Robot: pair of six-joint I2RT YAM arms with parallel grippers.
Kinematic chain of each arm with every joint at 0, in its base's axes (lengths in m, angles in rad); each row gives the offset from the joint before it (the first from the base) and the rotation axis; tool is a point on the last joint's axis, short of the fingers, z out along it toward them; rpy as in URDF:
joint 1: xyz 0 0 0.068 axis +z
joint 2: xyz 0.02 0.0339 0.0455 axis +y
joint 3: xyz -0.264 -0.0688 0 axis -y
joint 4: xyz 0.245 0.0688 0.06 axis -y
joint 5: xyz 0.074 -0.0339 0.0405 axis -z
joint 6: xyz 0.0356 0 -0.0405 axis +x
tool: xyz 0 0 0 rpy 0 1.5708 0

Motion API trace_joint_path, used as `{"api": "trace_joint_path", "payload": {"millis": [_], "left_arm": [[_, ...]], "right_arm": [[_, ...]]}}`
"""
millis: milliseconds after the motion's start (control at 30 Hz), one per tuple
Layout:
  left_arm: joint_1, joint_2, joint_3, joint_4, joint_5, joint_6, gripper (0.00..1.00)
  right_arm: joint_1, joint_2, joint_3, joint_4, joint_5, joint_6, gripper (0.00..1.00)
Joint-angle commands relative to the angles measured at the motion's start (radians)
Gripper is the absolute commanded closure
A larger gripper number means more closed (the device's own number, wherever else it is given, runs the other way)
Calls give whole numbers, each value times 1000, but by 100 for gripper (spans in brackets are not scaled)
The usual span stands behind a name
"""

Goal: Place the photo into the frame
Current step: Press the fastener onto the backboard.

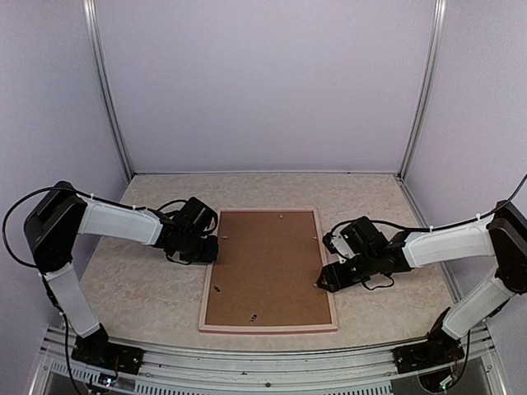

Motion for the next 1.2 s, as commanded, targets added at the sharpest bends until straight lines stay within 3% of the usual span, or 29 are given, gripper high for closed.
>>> {"api": "trace_joint_path", "payload": {"millis": [0,467,1167], "left_arm": [[1,16,22,11,8,33,100],[1,17,22,9,10,35,100],[-1,20,17,12,18,38,100]], "right_arm": [[25,-20,-23,-2,36,44,38],[66,42,4,16,45,52,40],[62,104,37,-72,142,242,67]]}}
